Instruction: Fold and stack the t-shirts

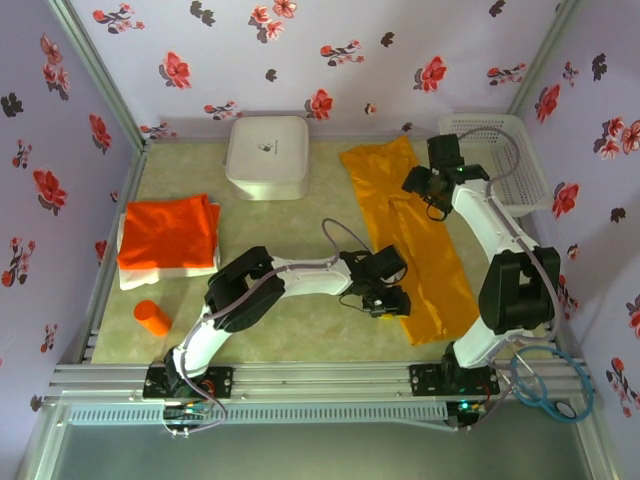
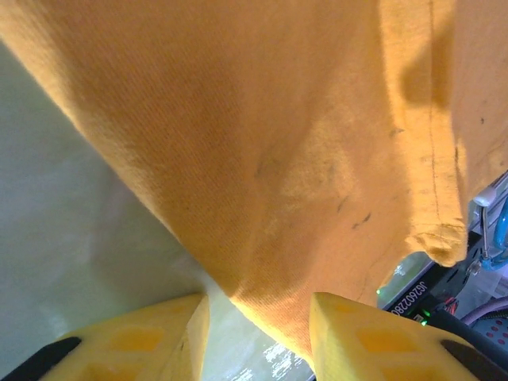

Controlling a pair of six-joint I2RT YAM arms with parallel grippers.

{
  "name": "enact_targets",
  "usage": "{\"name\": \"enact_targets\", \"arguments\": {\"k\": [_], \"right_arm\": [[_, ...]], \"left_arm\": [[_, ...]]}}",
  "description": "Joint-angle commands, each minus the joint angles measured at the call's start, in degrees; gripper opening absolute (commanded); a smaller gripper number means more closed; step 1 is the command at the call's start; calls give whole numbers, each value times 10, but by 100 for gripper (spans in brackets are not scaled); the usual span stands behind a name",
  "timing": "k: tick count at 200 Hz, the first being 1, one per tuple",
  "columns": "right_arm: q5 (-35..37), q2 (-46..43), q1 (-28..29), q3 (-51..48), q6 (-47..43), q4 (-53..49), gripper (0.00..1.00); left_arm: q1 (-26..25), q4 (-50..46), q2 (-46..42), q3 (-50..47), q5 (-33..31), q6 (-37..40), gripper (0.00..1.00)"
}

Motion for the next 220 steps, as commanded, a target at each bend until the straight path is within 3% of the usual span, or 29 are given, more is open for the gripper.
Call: {"name": "enact_targets", "arguments": {"k": [1, 88, 130, 220], "right_arm": [[16, -23, -10, -8, -1, 5, 79], [4, -38, -30, -31, -6, 6, 79], [-2, -42, -31, -45, -5, 10, 78], [-24, -37, -32, -72, -6, 21, 78]], "left_arm": [[1, -16, 23, 22, 7, 9, 37], [5, -16, 45, 40, 5, 9, 23], [21, -16, 27, 8, -11, 13, 0], [77, -95, -73, -115, -23, 123, 0]]}}
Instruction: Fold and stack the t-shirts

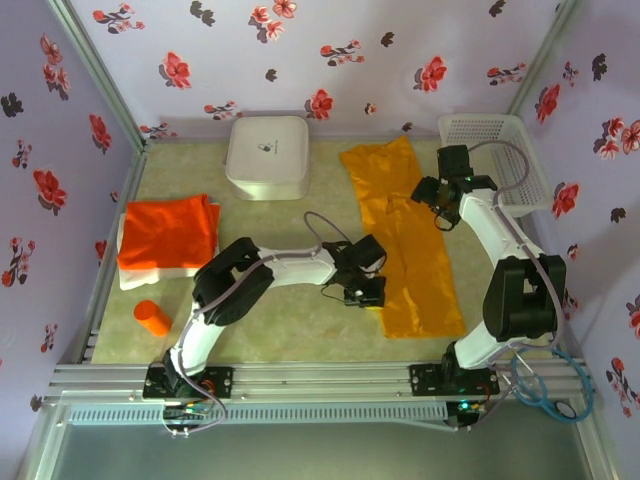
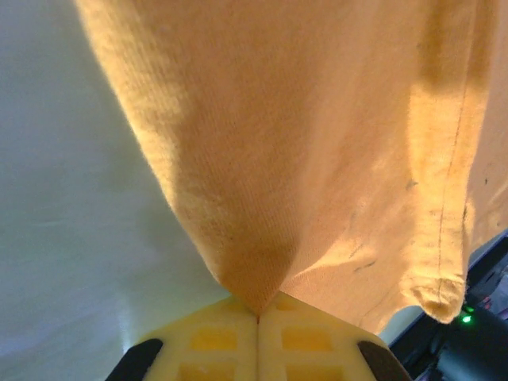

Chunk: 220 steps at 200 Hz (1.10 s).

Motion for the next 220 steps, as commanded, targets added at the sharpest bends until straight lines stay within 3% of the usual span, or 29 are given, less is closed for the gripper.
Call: {"name": "enact_targets", "arguments": {"k": [1, 47, 85, 155, 220], "right_arm": [[-13, -10, -3, -10, -5, 9, 78], [-53, 23, 2, -13, 2, 23, 77], [-81, 70, 38, 1, 3, 65, 77], [-141, 292, 75, 194, -25, 83, 74], [-158, 410, 76, 313, -37, 37, 74]], "left_arm": [[15, -82, -31, -41, -34, 58, 0], [26, -88, -106, -161, -34, 69, 0], [28, -68, -157, -240, -28, 69, 0], [33, -53, -226, -311, -43, 72, 0], [36, -43, -221, -310, -63, 58, 0]]}}
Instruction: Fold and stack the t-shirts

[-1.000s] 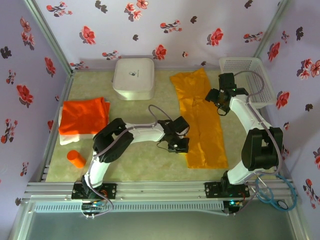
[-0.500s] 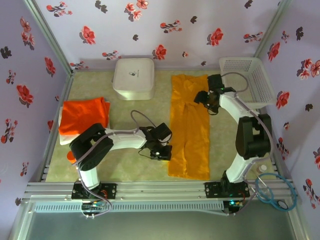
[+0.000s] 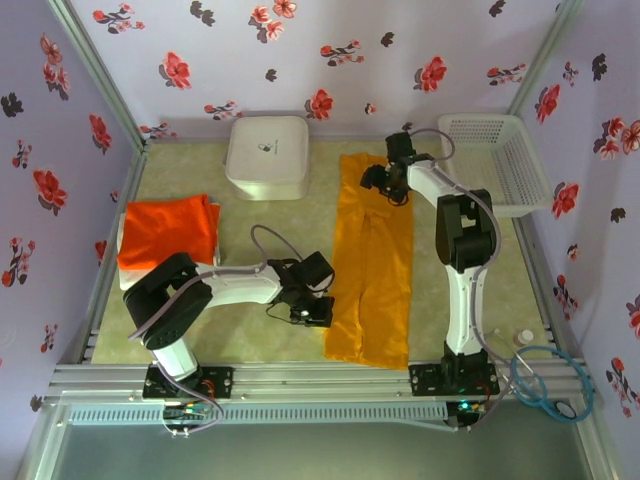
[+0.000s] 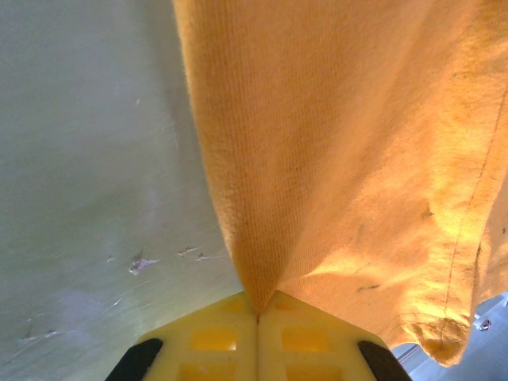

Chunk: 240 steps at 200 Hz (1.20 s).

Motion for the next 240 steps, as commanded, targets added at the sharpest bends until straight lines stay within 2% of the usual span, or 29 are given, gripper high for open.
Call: {"name": "enact_targets", "arguments": {"k": [1, 56, 113, 145, 158, 188, 216, 240], "right_arm": [[-15, 35, 0, 32, -13, -32, 74], [-23, 119, 1, 138, 14, -56, 73], [-15, 181, 2, 254, 13, -86, 73], [-31, 146, 4, 223, -6, -51, 73], [-34, 107, 7, 180, -11, -23, 75], [-31, 20, 15, 120, -30, -4, 78], [-22, -54, 20, 75, -36, -23, 78], [-7, -143, 24, -26, -28, -10, 78]], "left_arm": [[8, -38, 6, -17, -39, -2, 0], [45, -35, 5, -35, -40, -6, 0], [76, -66, 11, 7, -40, 23, 0], [76, -70, 7, 14, -22, 26, 0], [75, -72, -6, 8, -21, 25, 7], [76, -110, -32, 7, -21, 47, 32], [76, -119, -69, -3, -18, 52, 47], [76, -110, -110, -27, -4, 43, 56]]}}
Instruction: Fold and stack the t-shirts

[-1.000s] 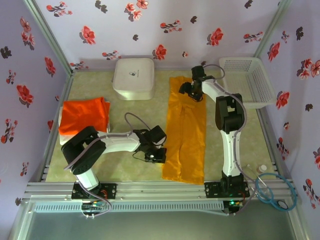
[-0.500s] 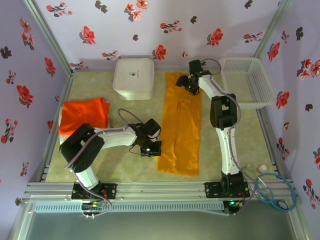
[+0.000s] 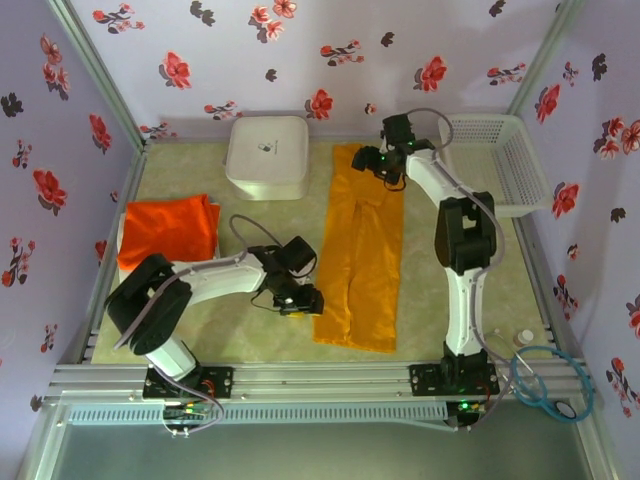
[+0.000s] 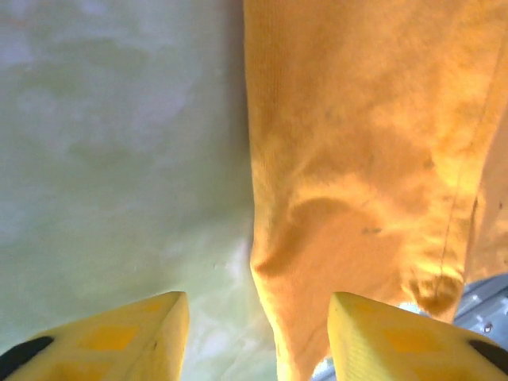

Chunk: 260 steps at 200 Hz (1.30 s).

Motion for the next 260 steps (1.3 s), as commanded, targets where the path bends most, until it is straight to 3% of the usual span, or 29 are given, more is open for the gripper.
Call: {"name": "enact_targets", "arguments": {"k": [1, 55, 110, 155, 204, 260], "right_arm": [[16, -91, 4, -79, -6, 8, 78], [61, -306, 31, -338, 56, -13, 74], [76, -529, 86, -585, 146, -57, 64], [85, -686, 135, -692, 236, -142, 60], [69, -749, 194, -765, 321, -175, 58], [57, -756, 263, -827, 386, -126, 56]], "left_arm": [[3, -19, -46, -23, 7, 3, 57], [-25, 43, -103, -87, 27, -57, 61], [-58, 122, -83, -117, 26, -120, 53], [-70, 140, -61, -103, 26, -127, 49], [-78, 145, -39, -98, 37, -131, 47], [-83, 165, -19, -92, 44, -136, 43]]}}
